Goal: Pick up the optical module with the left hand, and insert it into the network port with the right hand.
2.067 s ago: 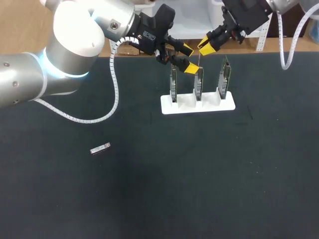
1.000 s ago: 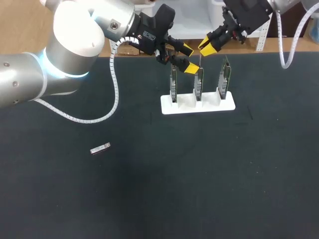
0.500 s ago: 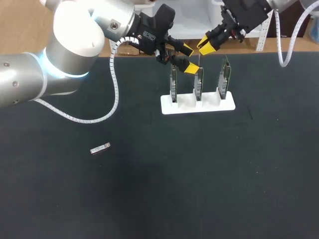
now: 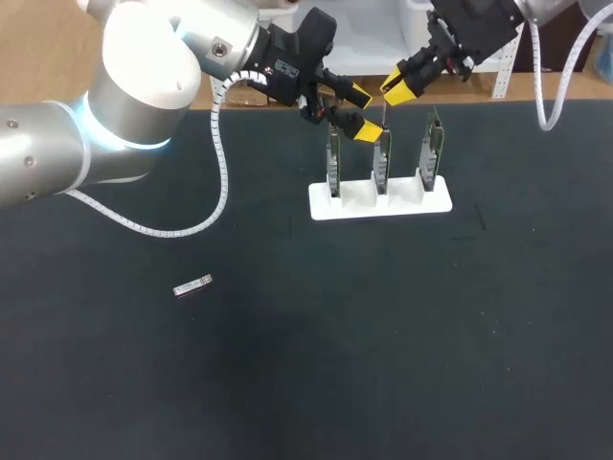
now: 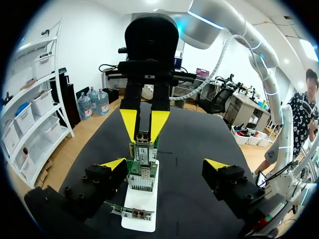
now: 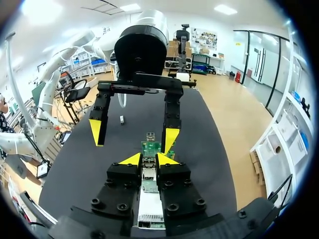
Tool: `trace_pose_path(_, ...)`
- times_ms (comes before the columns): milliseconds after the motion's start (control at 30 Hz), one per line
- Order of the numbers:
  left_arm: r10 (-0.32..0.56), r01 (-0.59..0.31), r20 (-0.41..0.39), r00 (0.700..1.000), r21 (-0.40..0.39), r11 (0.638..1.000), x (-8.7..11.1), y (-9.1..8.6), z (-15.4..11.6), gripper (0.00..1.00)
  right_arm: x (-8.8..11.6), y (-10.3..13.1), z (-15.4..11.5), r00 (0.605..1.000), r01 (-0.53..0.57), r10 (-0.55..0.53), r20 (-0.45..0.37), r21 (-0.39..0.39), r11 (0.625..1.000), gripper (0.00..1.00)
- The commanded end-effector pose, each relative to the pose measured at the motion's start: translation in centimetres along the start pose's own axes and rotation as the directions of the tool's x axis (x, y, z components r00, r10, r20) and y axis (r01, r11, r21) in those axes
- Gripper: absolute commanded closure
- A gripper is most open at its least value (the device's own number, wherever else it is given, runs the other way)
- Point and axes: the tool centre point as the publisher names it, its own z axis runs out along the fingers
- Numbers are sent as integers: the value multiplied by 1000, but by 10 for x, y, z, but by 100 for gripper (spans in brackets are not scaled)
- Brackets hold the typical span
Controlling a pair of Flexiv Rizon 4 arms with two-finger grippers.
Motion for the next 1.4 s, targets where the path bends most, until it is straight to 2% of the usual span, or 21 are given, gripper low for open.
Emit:
trace_pose_path(33, -2, 2, -6, 1000, 3, 1000, -1, 2, 1, 0, 0, 4, 2, 1000, -6, 6, 1, 16, 1000, 100)
trace_pose_path(500, -2, 2, -6, 1000, 3, 1000, -1, 2, 1, 0, 1, 4, 3, 1000, -7, 7, -5, 13, 1000, 100)
trace_pose_path(1400, -2, 2, -6, 1000, 3, 1000, -1, 2, 1, 0, -5, 10, -6, 1000, 17, -18, 19, 58, 998, 100)
